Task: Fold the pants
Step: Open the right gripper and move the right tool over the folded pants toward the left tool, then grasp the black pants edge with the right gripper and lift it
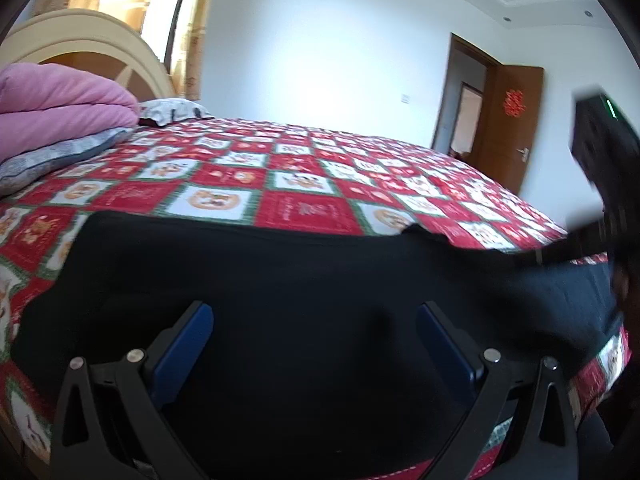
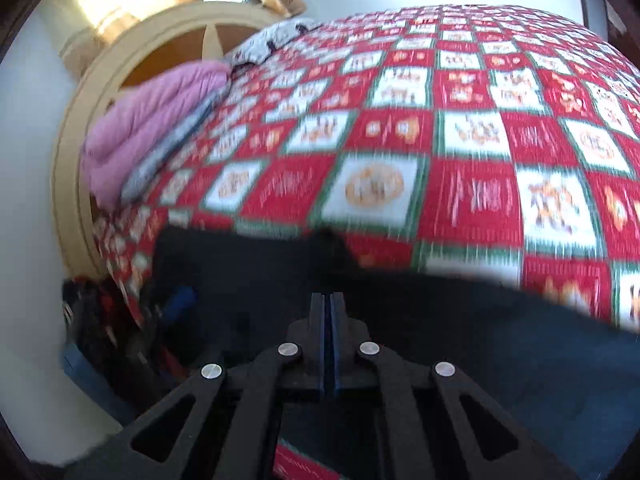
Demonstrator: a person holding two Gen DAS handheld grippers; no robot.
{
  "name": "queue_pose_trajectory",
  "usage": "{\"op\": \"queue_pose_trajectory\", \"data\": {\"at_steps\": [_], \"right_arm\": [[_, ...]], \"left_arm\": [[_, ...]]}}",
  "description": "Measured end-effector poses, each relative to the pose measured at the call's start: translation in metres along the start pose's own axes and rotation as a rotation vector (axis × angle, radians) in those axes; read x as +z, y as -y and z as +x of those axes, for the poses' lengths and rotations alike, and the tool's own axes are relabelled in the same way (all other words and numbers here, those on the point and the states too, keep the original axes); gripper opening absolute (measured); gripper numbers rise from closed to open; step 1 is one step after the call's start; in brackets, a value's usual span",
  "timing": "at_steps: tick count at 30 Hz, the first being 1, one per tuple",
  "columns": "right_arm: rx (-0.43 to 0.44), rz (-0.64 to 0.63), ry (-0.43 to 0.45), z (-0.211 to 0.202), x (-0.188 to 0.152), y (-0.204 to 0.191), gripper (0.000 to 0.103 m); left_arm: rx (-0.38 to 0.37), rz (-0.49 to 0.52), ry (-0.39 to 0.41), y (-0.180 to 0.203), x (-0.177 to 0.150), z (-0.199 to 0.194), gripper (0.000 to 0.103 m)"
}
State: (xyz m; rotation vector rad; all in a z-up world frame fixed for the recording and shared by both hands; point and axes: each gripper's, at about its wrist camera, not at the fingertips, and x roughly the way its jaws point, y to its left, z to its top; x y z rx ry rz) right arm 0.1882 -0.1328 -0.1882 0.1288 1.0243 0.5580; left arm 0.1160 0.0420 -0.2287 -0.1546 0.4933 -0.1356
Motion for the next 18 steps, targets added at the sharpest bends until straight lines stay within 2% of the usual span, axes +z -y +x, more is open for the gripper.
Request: {"op": "queue_pose_trajectory", "data": {"at_steps": [4, 5, 8, 10, 12, 14, 15, 16, 18], "right_arm": [[-0.034, 0.027, -0.044, 0.026, -0.025, 0.017, 0.003], [0.006, 0.045, -0.011, 0.026, -0.028, 0.024, 0.003], [0.038, 0.1, -0.016, 0.022, -0.026, 0.032, 0.003], [-0.024, 0.076, 0.002, 0.01, -0.028, 0.026, 0.003], [-0.077, 0.03, 0.028, -0.004, -0.035, 0.02, 0.004], [-0.119, 0.004, 0.047, -0.02, -0.048, 0.02, 0.018], [-0.148, -0.002, 0.054, -0.027, -0.054, 0.023, 0.043], [-0.184, -0.009, 0.061, -0.033, -0.06, 0.027, 0.062], [-0.271, -0.016, 0.069, -0.042, -0.076, 0.039, 0.063]], "left_arm": [[0.022, -0.02, -0.025, -0.007, -0.001, 0.005, 0.103], [0.024, -0.013, -0.023, -0.006, -0.001, 0.004, 0.103], [0.041, -0.004, -0.024, -0.007, 0.0, 0.002, 0.103], [0.066, -0.009, -0.007, -0.012, 0.003, -0.002, 0.103], [0.122, -0.014, 0.023, -0.022, 0.008, -0.007, 0.103], [0.167, -0.036, 0.039, -0.036, 0.012, -0.01, 0.103], [0.182, -0.06, 0.028, -0.045, 0.013, -0.009, 0.103], [0.19, -0.08, 0.014, -0.053, 0.012, -0.006, 0.103], [0.196, -0.096, 0.006, -0.061, 0.009, -0.003, 0.103]]}}
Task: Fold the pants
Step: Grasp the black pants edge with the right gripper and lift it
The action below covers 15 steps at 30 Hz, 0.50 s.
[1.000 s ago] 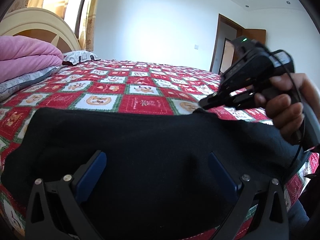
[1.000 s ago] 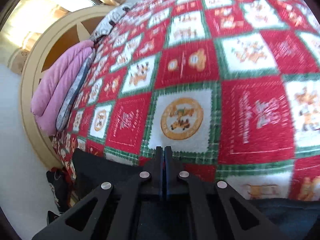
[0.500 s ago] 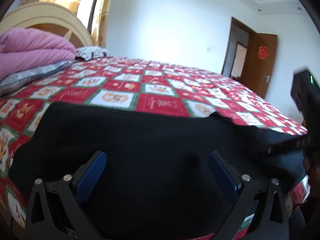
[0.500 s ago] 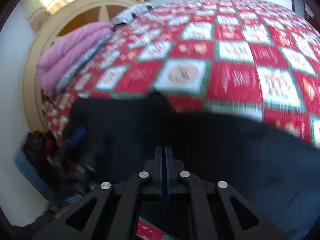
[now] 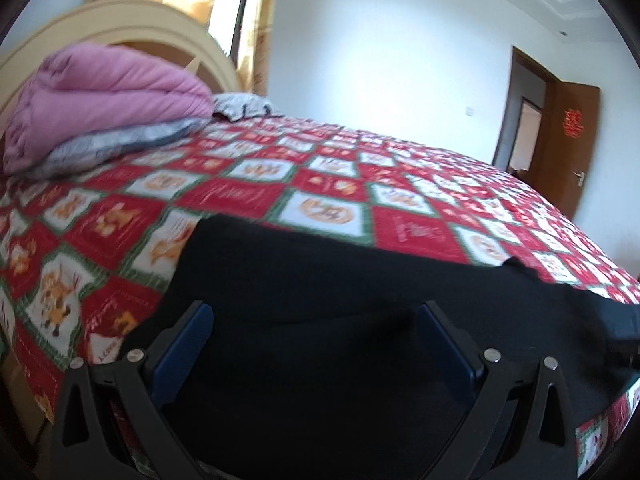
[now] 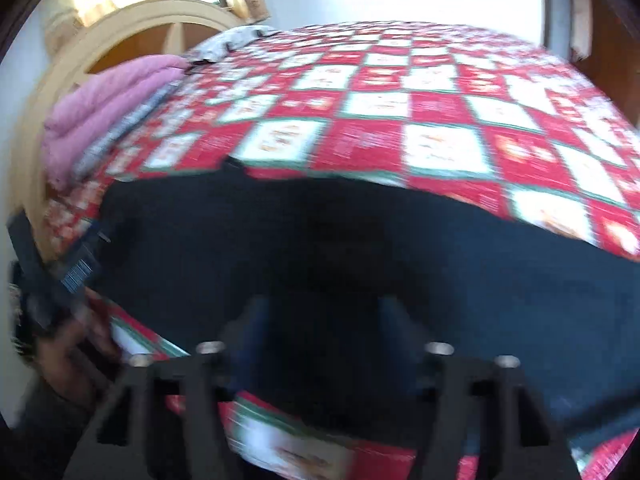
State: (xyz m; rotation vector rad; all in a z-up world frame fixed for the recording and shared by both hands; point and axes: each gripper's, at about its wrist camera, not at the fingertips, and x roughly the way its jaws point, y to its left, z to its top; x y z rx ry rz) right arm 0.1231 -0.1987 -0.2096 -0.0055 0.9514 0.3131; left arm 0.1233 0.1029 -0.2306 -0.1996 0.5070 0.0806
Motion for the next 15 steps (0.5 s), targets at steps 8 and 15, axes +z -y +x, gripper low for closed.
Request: {"op": "queue_pose_trajectory", "data": {"at_steps": [8, 15], "right_arm": [[0.048, 0.012, 0.015, -0.009, -0.019, 0.032, 0.064], [0.006, 0.159, 0.134, -0.069, -0.024, 0.092, 0.064]], "left_arm": [[0.029, 0.107, -0.034, 0.008, 0.001, -0.001, 0.103], [0.065, 0.01, -0.005, -0.025, 0.027, -0.011, 0.103]]}}
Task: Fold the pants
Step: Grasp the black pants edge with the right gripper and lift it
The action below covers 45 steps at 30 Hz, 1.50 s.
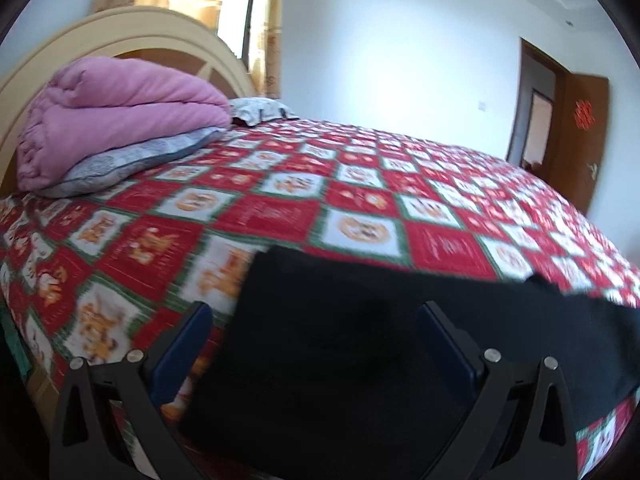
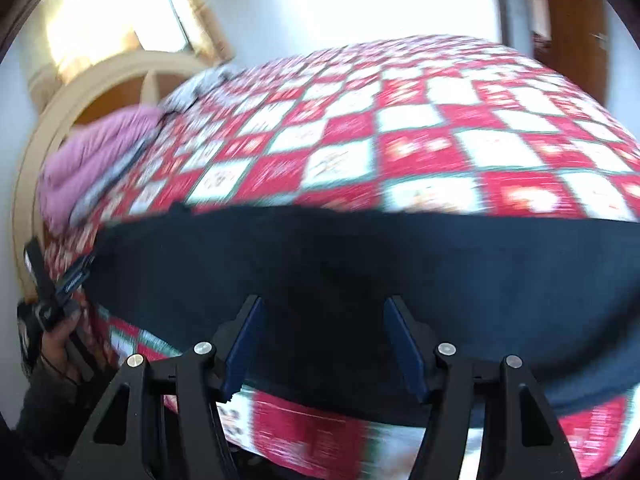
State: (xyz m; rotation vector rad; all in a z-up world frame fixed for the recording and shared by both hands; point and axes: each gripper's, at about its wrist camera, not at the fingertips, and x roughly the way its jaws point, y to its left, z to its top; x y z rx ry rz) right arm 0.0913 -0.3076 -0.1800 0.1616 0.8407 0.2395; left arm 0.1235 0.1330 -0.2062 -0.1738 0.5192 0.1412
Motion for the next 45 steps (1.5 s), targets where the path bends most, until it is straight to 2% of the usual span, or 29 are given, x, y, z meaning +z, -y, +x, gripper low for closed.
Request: {"op": "queue_pose_trajectory", "data": {"at_steps": [7, 10, 13, 17, 19, 22, 23, 27, 29, 33, 38, 42, 45], "right_arm": [[-0.163, 0.221, 0.201, -0.089, 0.008, 0.112, 0.064], [-0.252, 0.33, 0.294, -0.128, 0.006, 0.162, 0.064], [-0.305, 0.456, 0.371, -0.163, -0.006, 0.208, 0.064], [-0.284, 0.615, 0.38, -0.192, -0.019, 0.257, 0.064], [-0.286, 0.639, 0.365, -0.198, -0.022, 0.268, 0.064], [-0.289, 0.677, 0.355, -0.205, -0.025, 0.284, 0.064], [-0.274, 0.695, 0.353, -0.205, -0.028, 0.289, 0.064], [-0.149, 0.796, 0.321, -0.193, -0.043, 0.301, 0.064], [-0.119, 0.806, 0.298, -0.186, -0.045, 0.302, 0.064], [-0.118, 0.812, 0.262, -0.178, -0.05, 0.3, 0.064], [-0.1, 0.823, 0.282, -0.178, -0.054, 0.301, 0.064], [-0.076, 0.805, 0.273, -0.173, -0.051, 0.292, 0.064], [-0.106, 0.766, 0.261, -0.163, -0.047, 0.287, 0.062]], "left_arm": [[-0.012, -0.142, -0.107, -0.036, -0.002, 0.024, 0.103], [-0.05, -0.193, -0.16, -0.049, -0.008, 0.032, 0.103], [-0.063, -0.126, -0.158, -0.044, -0.011, 0.033, 0.103], [-0.082, -0.043, -0.168, -0.04, -0.013, 0.035, 0.103], [-0.102, 0.007, -0.174, -0.04, -0.014, 0.033, 0.103], [-0.151, -0.016, -0.149, -0.05, -0.017, 0.026, 0.103], [-0.16, -0.038, -0.124, -0.052, -0.021, 0.025, 0.103], [-0.123, 0.005, -0.103, -0.044, -0.022, 0.028, 0.103], [-0.119, -0.008, -0.079, -0.044, -0.024, 0.027, 0.103], [-0.116, -0.008, -0.042, -0.045, -0.028, 0.025, 0.103], [-0.12, -0.028, 0.002, -0.048, -0.034, 0.022, 0.103], [-0.123, -0.032, -0.011, -0.047, -0.032, 0.023, 0.103], [-0.131, -0.06, -0.038, -0.05, -0.026, 0.024, 0.103]]}}
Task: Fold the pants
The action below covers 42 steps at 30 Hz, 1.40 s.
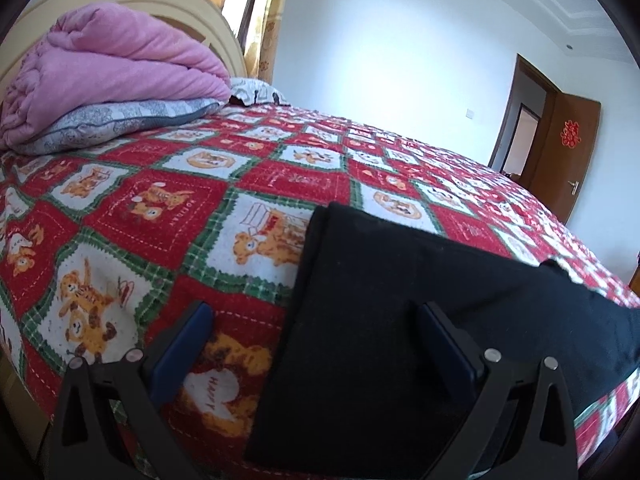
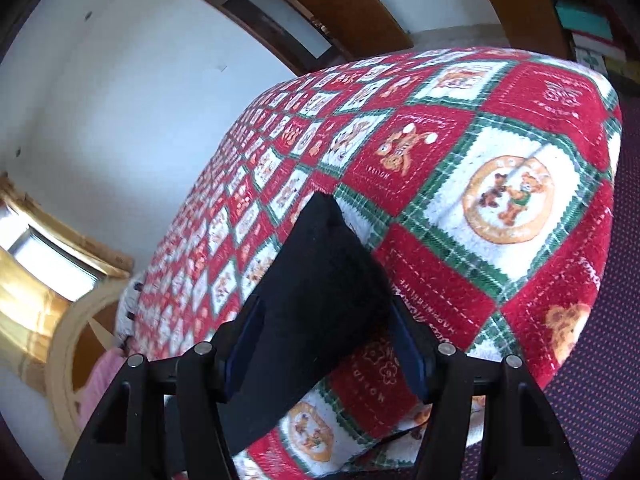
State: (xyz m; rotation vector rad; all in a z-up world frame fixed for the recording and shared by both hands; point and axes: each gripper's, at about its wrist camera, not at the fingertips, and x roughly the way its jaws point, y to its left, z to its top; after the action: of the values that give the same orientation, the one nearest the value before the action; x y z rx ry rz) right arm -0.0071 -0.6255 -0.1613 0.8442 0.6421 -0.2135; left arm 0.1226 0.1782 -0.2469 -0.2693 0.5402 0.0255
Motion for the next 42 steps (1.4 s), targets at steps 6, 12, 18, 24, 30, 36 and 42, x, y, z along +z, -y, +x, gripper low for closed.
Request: {"op": "queue_pose_trajectory", "data": {"at_steps": [6, 12, 18, 24, 30, 36, 42], "right_arm": [[0.031, 0.023, 0.1, 0.002, -0.001, 0.015, 0.048], [0.056, 0.008, 0.106, 0.009, -0.004, 0.01, 0.024], [0.043, -0.003, 0.104, 0.015, -0.006, 0.009, 0.024], [-0.024, -0.077, 0.133, 0.014, -0.011, -0.003, 0.014], [-0.05, -0.134, 0.152, 0.016, -0.019, -0.014, 0.011], [-0.037, -0.199, 0.203, 0.009, -0.026, -0.035, 0.01], [-0.027, -0.337, 0.227, 0.007, -0.045, -0.074, 0.01]], "left_arm": [[-0.034, -0.119, -0.005, -0.015, 0.01, -0.003, 0.103], [0.084, 0.002, -0.001, -0.004, 0.011, -0.003, 0.103], [0.078, -0.029, -0.034, -0.014, 0.011, 0.003, 0.103], [0.082, -0.014, -0.018, -0.012, 0.01, 0.003, 0.103], [0.081, -0.013, -0.01, -0.012, 0.009, 0.004, 0.103], [0.077, -0.005, -0.001, -0.012, 0.007, 0.003, 0.103], [0.071, 0.0, 0.016, -0.013, 0.005, 0.003, 0.103]]}}
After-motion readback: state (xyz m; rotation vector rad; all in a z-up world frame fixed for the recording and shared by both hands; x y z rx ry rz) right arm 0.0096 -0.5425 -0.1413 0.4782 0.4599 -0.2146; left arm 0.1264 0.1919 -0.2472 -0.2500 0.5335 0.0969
